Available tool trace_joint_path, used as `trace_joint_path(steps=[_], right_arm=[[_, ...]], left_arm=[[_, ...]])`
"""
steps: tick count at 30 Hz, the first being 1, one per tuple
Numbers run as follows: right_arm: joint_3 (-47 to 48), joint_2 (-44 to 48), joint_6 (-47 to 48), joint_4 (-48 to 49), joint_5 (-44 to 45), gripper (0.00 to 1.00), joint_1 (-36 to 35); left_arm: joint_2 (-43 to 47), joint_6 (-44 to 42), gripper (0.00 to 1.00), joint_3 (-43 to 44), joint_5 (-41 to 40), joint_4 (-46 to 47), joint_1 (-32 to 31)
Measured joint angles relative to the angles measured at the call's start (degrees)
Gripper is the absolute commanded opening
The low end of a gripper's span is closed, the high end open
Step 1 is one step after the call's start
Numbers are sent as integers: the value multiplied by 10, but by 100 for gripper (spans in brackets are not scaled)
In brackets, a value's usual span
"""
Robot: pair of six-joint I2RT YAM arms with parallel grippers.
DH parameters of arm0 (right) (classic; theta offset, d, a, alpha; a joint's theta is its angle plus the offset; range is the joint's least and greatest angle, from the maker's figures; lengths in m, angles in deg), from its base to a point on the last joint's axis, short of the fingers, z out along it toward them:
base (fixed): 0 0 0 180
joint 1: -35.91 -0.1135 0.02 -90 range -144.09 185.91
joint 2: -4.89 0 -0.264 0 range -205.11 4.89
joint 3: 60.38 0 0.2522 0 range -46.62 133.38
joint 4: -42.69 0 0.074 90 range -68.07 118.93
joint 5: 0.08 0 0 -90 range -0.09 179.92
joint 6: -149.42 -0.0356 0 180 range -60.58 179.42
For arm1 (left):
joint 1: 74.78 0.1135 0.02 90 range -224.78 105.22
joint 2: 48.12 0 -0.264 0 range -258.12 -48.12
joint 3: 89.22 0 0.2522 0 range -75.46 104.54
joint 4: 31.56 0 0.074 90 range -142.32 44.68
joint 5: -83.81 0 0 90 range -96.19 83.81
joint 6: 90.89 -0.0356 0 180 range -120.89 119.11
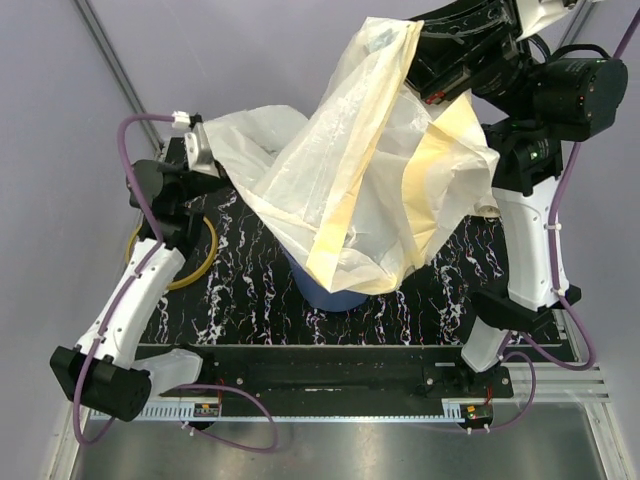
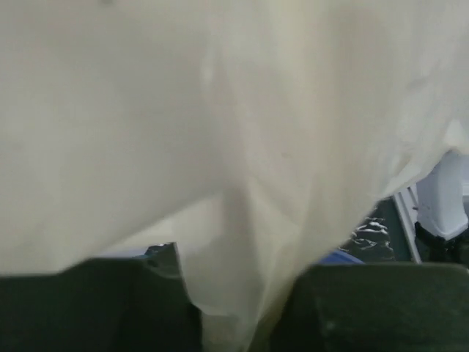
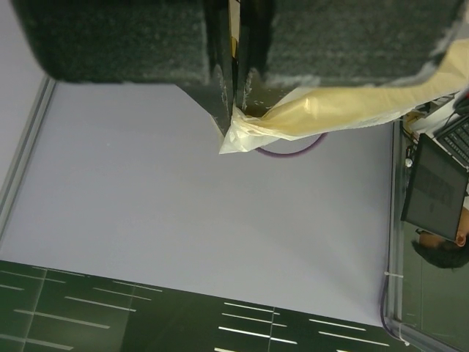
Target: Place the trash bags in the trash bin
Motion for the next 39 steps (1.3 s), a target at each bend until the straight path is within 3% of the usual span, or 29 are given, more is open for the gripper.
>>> trace_joint_path(steps=[1,2,8,16,19,23,30,34,35,39], right_arm=[[2,-4,2,-1,0,0,-1],[4,-7,6,-4,3,0,-2],[-73,24,56,-24,37,0,-2],[-239,118,154,-68,86,0,-2],[-305,166,185,-109,135,0,-2],[-400,243,218,-165,217,0,0],[-500,331,268,-224,286,0,0],[-528,341,288,-240,313,0,0],[-534,339,293,-248,325,0,0],[-548,329,304,-275,357,0,1]], left_arm=[[-4,13,4,11,0,-1,5],[-6,26,0,21,1,-4,12],[14,52,0,90,7,-92,118],[46,35,0,165,22,-202,123],[40,38,0,163,31,-237,100],[29,5,0,133,17,-341,17],[20,-40,0,42,-52,-459,-77],[-1,-83,21,24,-93,-532,-102],[-8,-99,33,26,-102,-558,-106],[-13,-170,56,40,-115,-673,-102]])
